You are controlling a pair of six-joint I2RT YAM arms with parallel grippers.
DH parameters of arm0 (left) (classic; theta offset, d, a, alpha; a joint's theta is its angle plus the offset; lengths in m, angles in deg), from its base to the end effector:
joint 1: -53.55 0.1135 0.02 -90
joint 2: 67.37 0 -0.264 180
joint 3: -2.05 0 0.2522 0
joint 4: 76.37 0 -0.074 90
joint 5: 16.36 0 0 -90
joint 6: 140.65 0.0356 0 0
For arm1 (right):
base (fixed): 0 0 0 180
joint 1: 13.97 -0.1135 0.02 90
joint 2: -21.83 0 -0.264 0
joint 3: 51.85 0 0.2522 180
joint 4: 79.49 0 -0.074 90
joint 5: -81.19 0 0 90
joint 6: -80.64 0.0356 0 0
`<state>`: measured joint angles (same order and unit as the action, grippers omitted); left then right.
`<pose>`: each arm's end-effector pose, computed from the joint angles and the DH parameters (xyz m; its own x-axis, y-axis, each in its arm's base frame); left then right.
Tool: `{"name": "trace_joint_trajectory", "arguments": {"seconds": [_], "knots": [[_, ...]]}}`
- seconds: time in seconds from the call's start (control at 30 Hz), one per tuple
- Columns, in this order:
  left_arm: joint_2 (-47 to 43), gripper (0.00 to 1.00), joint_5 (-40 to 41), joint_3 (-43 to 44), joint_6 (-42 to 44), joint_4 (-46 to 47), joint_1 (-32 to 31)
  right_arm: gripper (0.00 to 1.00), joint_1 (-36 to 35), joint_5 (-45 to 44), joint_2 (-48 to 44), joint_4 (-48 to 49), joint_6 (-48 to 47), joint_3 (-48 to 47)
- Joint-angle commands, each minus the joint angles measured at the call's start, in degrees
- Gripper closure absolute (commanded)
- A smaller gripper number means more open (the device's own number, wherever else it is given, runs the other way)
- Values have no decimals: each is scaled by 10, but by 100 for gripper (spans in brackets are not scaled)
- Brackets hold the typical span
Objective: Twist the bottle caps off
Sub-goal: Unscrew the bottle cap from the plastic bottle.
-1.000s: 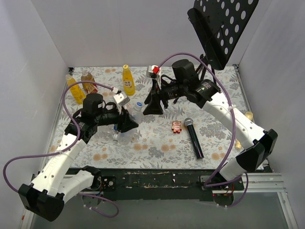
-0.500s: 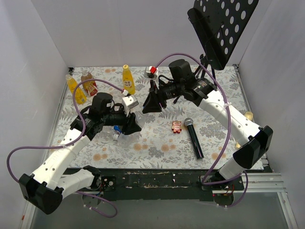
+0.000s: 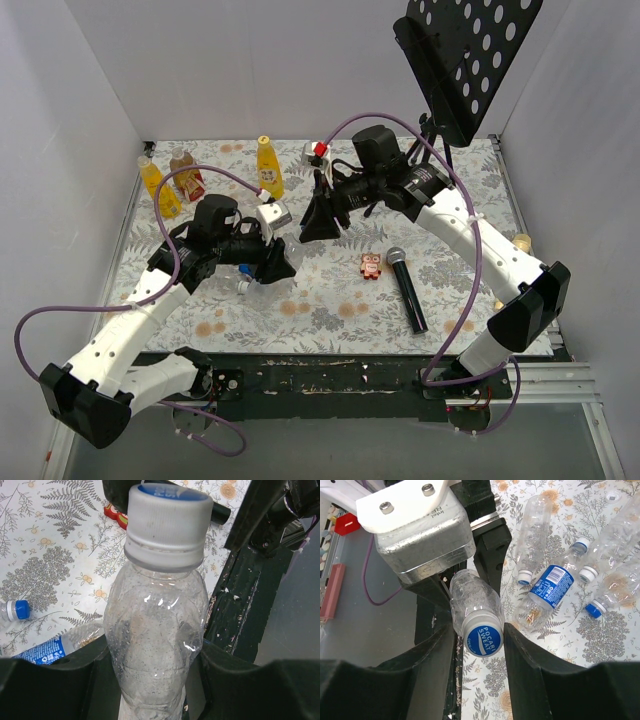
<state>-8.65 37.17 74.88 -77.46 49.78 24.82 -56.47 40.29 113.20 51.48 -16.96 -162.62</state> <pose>0.1708 -0.1178 0.3350 -0.8555 0.0553 -0.5149 0.4499 0.5719 -0.6860 0.2390 0.2555 0.4131 -0.2387 -0.3362 -0.9110 -0.9668 -0.0057 0.2554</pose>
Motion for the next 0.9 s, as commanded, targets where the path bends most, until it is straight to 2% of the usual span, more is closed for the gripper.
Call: {"name": "trace_joint_trajectory", "arguments": {"seconds": [0.0, 0.17, 0.3, 0.37, 0.4, 0.43, 0.6, 0.73, 0.87], "knots": [[-2, 100, 9, 28, 4, 12, 1, 48, -6, 28, 0, -19, -2, -22], [-6, 100, 6, 27, 4, 13, 1, 49, -7, 28, 7, -24, -5, -25], [-7, 100, 3, 25, 6, 13, 1, 58, -7, 43, 10, -27, -9, -29], [-9, 100, -2, 19, 12, 12, 1, 78, -7, 61, 13, -34, -22, -36], [-11, 100, -6, 18, 18, 11, 1, 95, -7, 68, 14, -44, -36, -43], [-14, 100, -9, 14, 23, 11, 1, 99, -7, 74, 15, -57, -53, -52], [-28, 100, -68, -4, 49, -3, 1, 99, -31, 78, 19, -192, -258, -104], [-18, 100, -134, 1, 58, -24, 0, 99, -90, 45, 5, -350, -528, -128], [2, 100, -157, 16, 67, -38, 0, 99, -141, 21, -45, -398, -692, -95]]}}
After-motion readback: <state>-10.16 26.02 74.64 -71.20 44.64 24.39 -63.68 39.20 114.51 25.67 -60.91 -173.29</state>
